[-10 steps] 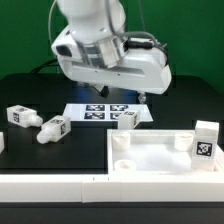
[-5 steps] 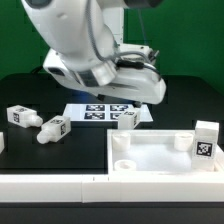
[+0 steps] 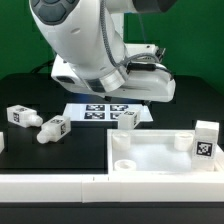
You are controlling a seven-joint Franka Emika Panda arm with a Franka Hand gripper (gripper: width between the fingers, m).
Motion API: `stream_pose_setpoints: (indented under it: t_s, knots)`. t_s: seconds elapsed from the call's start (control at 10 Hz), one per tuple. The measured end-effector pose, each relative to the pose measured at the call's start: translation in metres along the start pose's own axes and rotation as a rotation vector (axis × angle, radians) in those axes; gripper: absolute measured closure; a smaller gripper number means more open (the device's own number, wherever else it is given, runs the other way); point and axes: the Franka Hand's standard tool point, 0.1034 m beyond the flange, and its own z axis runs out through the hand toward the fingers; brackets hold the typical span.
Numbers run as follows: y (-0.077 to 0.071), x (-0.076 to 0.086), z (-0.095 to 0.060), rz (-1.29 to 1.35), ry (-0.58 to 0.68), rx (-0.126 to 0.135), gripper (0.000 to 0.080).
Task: Assemble square table
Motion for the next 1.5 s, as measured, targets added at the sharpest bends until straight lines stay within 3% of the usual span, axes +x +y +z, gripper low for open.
stream_pose_setpoints:
  t_s: [0.2,0.3,0.8,1.1,1.3,1.4,1.5]
  knots:
    - [0.006,-0.002,0.026,0.03,-0.118,0.057,0.0151]
    - [0.011,-0.002,0.036,0.006,-0.176,0.065,0.0151]
    - [0.014,0.0,0.046,0.011,-0.192,0.068,0.0151]
    - [0.024,0.007,0.072,0.038,-0.234,0.055,0.0151]
    - [0.024,0.008,0.07,0.038,-0.228,0.055,0.0151]
    - [0.025,0.008,0.07,0.038,-0.229,0.055,0.0258]
    - [0.025,0.008,0.07,0.039,-0.229,0.055,0.0258]
